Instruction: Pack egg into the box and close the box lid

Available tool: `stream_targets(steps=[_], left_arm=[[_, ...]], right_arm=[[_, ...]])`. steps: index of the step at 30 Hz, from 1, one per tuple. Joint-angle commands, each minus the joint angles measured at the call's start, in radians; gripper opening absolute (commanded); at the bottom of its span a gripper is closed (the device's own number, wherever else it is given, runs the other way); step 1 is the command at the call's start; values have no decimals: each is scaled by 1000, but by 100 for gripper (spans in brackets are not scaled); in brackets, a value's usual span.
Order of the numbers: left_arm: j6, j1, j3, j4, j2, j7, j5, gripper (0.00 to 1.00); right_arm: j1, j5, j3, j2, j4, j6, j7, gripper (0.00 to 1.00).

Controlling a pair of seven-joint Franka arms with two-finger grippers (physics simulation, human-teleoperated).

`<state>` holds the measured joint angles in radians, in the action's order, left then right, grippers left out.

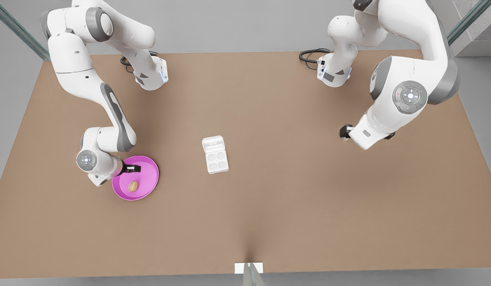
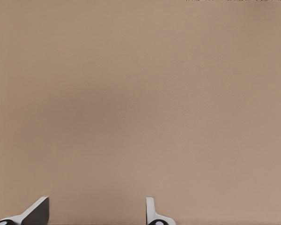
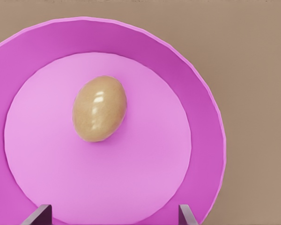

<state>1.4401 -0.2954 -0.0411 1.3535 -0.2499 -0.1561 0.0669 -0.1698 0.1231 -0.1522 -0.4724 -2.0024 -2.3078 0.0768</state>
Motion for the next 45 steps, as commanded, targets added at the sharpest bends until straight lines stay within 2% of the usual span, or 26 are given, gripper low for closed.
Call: stream_targets(steps=[1,2,3,4,9,15,25,34,39,44,45], left_arm=[[-14,2,-3,-1,4,-43,14,100],[-21,9,-3,-1,11,-43,14,100],[-21,-5,1,4,4,-52,14,100],[-20,-7,6,1,8,-56,8,100],[-21,-7,10,1,8,-69,11,100],[-15,-7,9,1,4,-69,13,100],[-12,-7,9,-1,3,-68,14,100],[-9,-4,9,-1,1,-66,14,100],[-10,-4,7,-1,3,-65,14,100],[-10,-4,7,-1,4,-66,14,100],[-9,-4,7,-1,3,-66,14,100]], right_arm=[[7,13,-1,-6,-12,-225,173,100],[9,13,-3,-2,-15,-219,173,100],[10,30,-6,69,-91,-260,178,100],[13,38,-4,77,-139,-328,184,100],[1,40,-4,46,-141,-351,187,100],[-7,29,-1,-9,-99,-243,299,100],[-10,55,-1,-64,7,-197,296,100],[-23,90,-21,-66,2,-176,331,100],[-24,86,-33,-124,83,-165,342,100],[-27,81,-43,-135,85,-160,342,100],[-28,81,-43,-138,85,-160,342,94]])
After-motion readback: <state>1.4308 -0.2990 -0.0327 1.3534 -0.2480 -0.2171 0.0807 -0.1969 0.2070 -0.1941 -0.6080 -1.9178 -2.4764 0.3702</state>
